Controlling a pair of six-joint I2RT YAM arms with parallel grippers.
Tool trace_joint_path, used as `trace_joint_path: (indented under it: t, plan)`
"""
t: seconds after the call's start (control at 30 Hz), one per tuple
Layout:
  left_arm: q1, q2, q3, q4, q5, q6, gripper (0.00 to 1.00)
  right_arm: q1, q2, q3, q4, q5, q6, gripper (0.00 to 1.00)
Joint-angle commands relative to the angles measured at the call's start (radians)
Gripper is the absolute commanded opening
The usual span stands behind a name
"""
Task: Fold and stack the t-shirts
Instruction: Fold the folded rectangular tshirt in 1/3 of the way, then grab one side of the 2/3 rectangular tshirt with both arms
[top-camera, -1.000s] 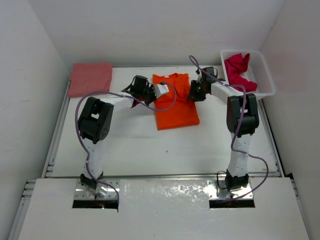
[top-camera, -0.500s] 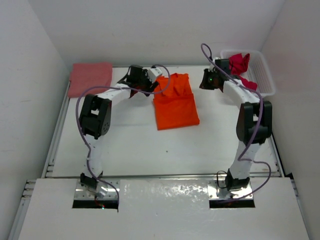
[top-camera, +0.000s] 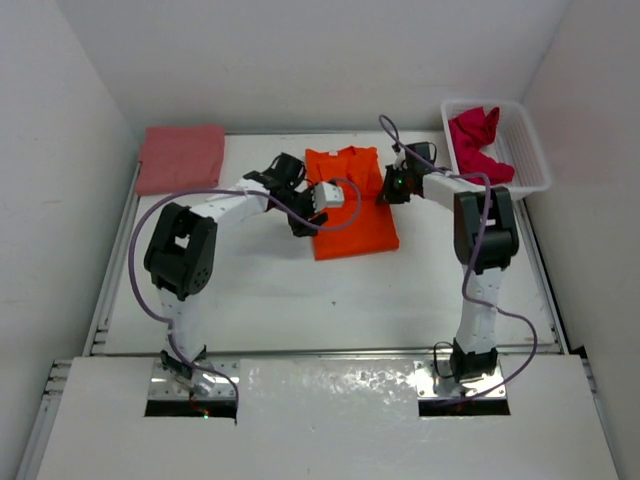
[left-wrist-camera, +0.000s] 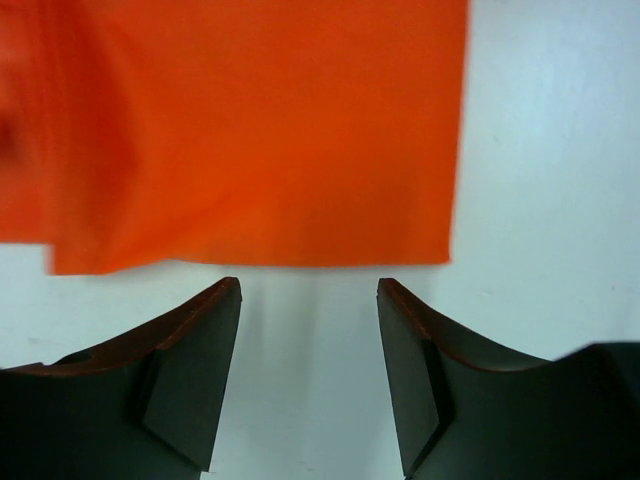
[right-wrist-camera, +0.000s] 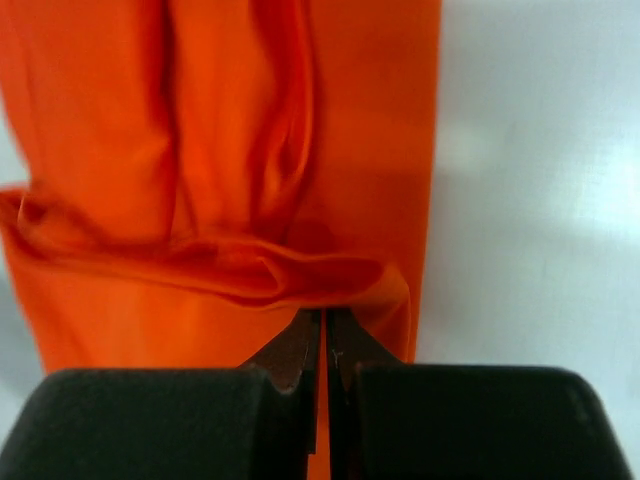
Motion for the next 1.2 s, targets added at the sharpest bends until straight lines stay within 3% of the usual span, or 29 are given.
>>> trace_joint_path:
  t: [0.0,0.17,0.2,0.27,0.3,0.4,0.5,0.63,0.9,1.1,1.17]
  plan:
    - [-0.029,-0.069,-0.057,-0.060,-0.035,0.100,0.55,-0.005,0.081,0.169,-0.007,-0.009,0.028,0.01]
    - [-0.174,-0.119,-0.190,0.003,-0.173,0.255,0.62,-0.017,0.056,0.207,-0.081,0.021,0.017,0.10]
    - [-0.184,-0.119,-0.203,0.021,-0.180,0.256,0.63,-0.019,0.004,0.194,-0.093,0.030,0.008,0.21]
    - [-0.189,-0.113,-0.226,0.064,-0.199,0.250,0.65,-0.022,-0.053,0.147,-0.153,0.044,-0.027,0.33]
    - [-0.189,-0.110,-0.231,0.089,-0.212,0.244,0.65,-0.022,-0.110,0.125,-0.174,0.044,-0.048,0.45]
    - [-0.189,-0.119,-0.250,0.110,-0.220,0.226,0.67,-0.022,-0.193,0.004,-0.256,0.050,-0.070,0.54]
    - [-0.196,-0.134,-0.283,0.136,-0.151,0.229,0.70,-0.020,-0.286,-0.151,-0.265,0.047,-0.067,0.56]
    - [-0.224,-0.129,-0.353,0.257,-0.181,0.233,0.70,-0.022,-0.305,-0.278,-0.243,-0.005,-0.052,0.55]
    - [-0.228,-0.097,-0.433,0.452,-0.290,0.213,0.57,-0.025,-0.227,-0.314,-0.204,-0.019,-0.015,0.54]
    - [-0.233,-0.086,-0.459,0.457,-0.264,0.219,0.31,-0.026,-0.231,-0.369,-0.170,0.010,0.017,0.54]
    - [-0.239,-0.082,-0.458,0.460,-0.278,0.215,0.17,-0.031,-0.228,-0.370,-0.164,0.020,0.017,0.54]
